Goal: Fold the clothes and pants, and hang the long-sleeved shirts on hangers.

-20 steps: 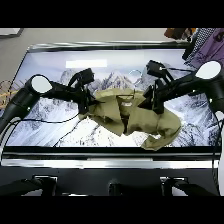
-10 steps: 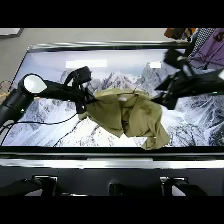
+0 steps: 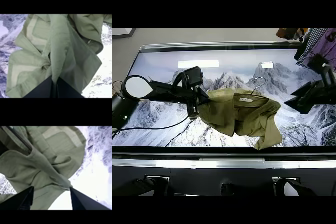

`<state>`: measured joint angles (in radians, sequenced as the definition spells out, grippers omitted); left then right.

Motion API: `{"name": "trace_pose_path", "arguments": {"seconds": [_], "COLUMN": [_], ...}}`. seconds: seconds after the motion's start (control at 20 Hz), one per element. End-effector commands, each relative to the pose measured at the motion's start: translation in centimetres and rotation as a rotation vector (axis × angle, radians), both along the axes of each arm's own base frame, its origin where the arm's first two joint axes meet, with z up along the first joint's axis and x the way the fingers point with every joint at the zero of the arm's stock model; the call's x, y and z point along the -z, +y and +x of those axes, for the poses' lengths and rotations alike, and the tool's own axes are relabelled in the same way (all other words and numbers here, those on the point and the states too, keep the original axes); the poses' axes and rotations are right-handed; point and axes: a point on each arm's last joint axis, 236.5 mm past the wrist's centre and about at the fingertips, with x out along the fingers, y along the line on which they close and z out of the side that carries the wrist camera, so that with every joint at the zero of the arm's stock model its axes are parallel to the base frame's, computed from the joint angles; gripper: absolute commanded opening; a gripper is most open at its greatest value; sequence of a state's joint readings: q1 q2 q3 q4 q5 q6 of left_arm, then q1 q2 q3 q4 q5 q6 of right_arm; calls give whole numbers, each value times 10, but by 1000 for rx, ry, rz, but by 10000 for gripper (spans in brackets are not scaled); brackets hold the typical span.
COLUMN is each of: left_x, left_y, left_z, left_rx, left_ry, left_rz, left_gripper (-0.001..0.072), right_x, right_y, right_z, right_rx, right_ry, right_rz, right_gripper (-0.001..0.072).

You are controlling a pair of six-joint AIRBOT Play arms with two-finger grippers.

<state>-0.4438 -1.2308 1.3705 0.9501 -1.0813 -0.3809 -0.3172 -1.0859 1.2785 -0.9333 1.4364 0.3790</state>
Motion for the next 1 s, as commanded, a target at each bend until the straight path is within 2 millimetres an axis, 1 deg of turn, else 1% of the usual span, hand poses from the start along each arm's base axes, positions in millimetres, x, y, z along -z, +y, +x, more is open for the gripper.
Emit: {"name": "trace_pose_path", "arguments": {"seconds": [0.0,0.1,0.4,0.65,0.85,0.95], "left_x": [-6,-6,-6,-6,-6,-6], "left_y": [-1,-1,-1,-1,-1,-1], "left_z": [-3,-3,-3,-3,-3,-3], "left_rx": [4,4,4,4,4,5], "left_ry": [-13,-13,-12,-12,-12,-12], "left_rz": [-6,-6,-6,-6,-6,-6], "left_gripper": [17,18,18,18,18,18], "right_x": [37,48,72,84,87,91], "right_y": [4,8,14,14,11,11], "right_z": [-6,-2,21,39,43,44], "right_rx": [-67,-86,-150,-140,-132,-132], "right_ry": [55,65,39,17,7,20], "right_rz": [38,64,114,144,134,143], "right_gripper": [533,533,533,531,529,524]}}
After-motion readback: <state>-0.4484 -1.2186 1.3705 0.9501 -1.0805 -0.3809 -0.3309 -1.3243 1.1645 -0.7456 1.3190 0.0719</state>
